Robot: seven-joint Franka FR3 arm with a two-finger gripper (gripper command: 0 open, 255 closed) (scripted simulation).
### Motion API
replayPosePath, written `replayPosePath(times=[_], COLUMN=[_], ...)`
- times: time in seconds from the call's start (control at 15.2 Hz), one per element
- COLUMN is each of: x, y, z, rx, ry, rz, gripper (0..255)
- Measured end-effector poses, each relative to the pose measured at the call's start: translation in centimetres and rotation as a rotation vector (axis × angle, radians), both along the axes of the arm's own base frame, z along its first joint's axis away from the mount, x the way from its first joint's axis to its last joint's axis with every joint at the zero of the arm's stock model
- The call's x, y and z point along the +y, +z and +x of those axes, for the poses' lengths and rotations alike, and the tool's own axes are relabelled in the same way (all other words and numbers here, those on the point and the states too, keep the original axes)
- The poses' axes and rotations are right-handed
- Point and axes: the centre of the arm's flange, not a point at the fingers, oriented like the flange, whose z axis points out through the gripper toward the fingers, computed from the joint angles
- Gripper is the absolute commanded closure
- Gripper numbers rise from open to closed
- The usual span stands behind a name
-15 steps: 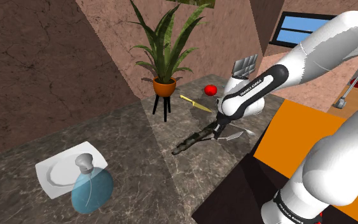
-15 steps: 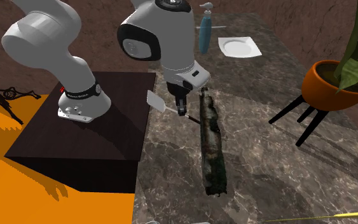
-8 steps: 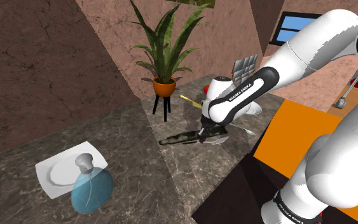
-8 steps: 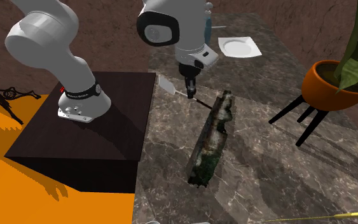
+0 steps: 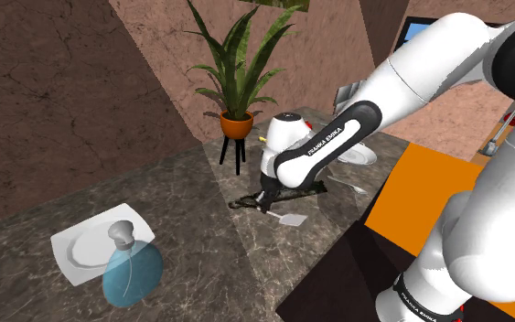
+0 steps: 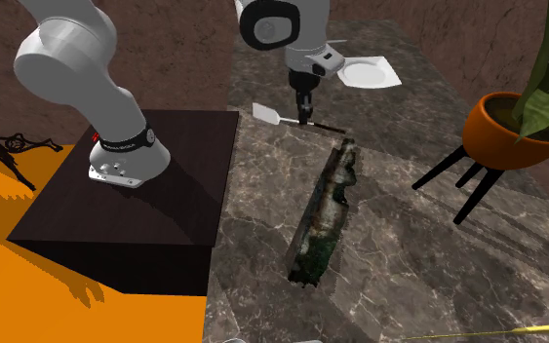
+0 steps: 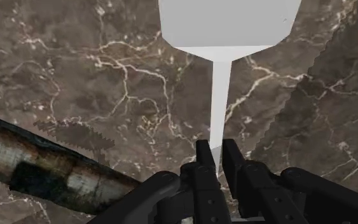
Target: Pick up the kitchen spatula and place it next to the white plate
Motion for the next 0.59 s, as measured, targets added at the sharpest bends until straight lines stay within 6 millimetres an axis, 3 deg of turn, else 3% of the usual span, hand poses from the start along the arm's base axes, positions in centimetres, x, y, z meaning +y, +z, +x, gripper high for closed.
replayPosePath(times=[0.59], x=[11.1], y=[0.3], z=[3.9], rx=[0.000], ry=[0.000], rz=[0.000], gripper=[255])
